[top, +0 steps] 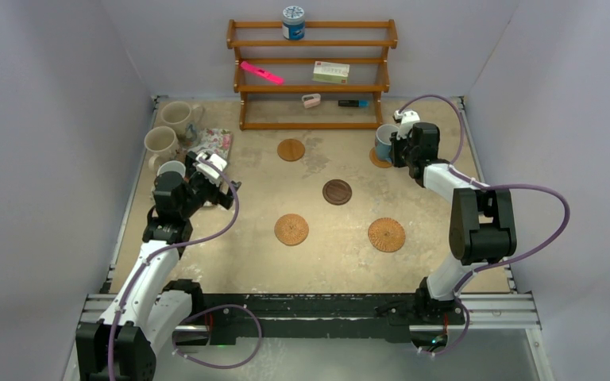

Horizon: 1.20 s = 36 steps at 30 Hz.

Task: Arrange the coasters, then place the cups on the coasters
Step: Place the cup on the coaster.

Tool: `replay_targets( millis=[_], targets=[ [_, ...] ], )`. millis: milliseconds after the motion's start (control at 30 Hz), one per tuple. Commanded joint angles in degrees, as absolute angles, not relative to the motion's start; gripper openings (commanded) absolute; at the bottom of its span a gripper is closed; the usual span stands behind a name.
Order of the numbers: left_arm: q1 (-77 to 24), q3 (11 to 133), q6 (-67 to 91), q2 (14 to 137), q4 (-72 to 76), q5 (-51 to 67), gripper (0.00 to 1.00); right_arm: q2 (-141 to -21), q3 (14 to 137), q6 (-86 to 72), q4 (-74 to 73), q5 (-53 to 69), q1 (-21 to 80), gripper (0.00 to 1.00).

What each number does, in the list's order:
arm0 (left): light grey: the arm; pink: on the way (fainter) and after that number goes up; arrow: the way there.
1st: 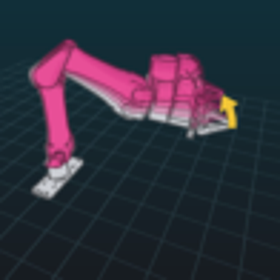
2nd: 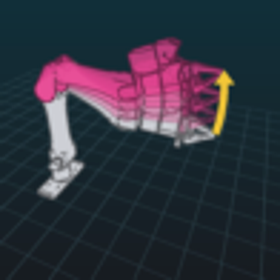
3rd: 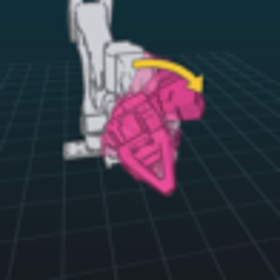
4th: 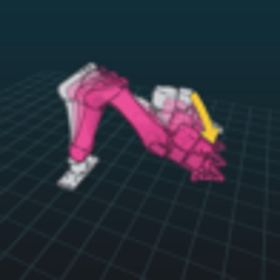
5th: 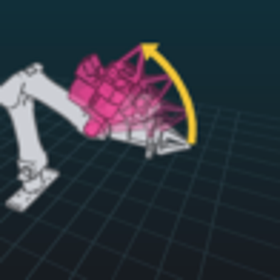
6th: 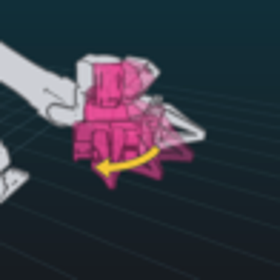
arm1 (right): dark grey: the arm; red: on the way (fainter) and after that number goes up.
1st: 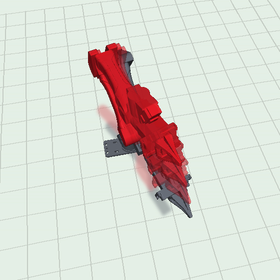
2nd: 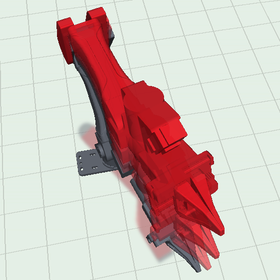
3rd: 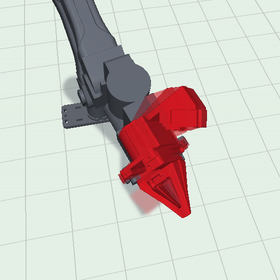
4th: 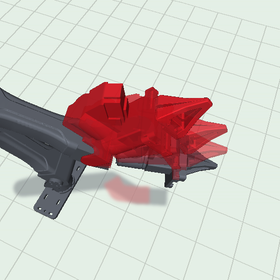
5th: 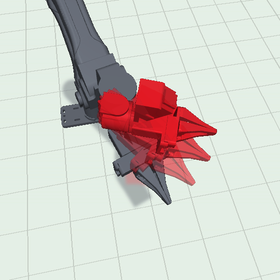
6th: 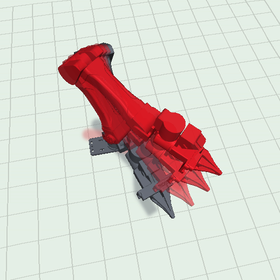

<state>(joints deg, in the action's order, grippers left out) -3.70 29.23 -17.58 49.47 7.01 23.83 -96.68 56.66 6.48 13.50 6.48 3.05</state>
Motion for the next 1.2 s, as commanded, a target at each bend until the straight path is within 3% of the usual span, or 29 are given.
replay_targets(
  millis=[0,1167],
  targets=[
    [-3.25,29.24,-18.10,49.04,9.50,24.70,1.00,-94.07,59.24,7.18,13.06,5.21,3.47,0.05],
    [-3.25,29.22,-18.07,49.20,9.60,24.70,1.00,-94.17,60.51,8.25,10.03,3.25,4.58,0.17]
  ],
)
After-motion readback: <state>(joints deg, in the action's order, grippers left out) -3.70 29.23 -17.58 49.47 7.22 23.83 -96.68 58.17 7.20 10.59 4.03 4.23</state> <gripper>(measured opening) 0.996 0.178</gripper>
